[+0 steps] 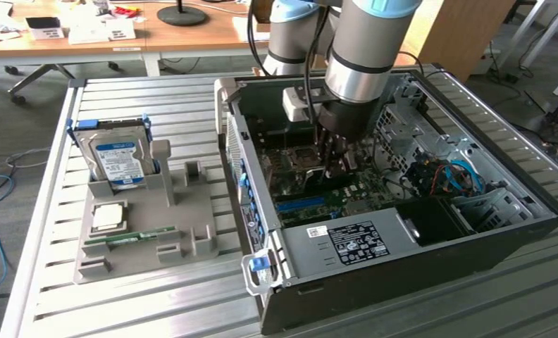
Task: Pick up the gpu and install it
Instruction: 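Insert the gpu into the slot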
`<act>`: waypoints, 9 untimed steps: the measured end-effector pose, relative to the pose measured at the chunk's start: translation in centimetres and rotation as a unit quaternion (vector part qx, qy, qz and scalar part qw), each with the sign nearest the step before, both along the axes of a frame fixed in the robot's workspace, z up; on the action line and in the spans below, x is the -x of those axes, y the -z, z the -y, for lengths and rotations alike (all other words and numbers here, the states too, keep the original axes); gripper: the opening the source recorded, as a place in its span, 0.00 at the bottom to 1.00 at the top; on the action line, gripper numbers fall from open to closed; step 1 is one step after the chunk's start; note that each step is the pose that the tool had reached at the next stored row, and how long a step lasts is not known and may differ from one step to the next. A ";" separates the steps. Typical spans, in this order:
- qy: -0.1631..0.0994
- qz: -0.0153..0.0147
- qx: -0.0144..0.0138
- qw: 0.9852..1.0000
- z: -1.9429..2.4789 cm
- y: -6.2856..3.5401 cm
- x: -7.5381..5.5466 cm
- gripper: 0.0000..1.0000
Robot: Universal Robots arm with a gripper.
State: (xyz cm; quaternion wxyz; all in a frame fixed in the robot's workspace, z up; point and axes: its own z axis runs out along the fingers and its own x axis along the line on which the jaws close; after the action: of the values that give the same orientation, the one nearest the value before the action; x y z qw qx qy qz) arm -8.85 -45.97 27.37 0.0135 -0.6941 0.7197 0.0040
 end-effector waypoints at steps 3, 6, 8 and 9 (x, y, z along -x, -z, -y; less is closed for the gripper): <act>0.000 0.000 0.000 1.000 0.01 0.03 0.1 0.27; 0.000 0.000 0.000 1.000 0.02 0.04 0.3 0.27; 0.000 0.000 0.000 1.000 0.08 0.04 0.3 0.27; 0.000 0.000 0.000 1.000 0.11 0.04 0.3 0.27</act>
State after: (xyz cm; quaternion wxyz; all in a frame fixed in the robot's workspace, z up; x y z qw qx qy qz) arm -9.16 -46.08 27.32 0.0135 -0.6942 0.7197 0.0040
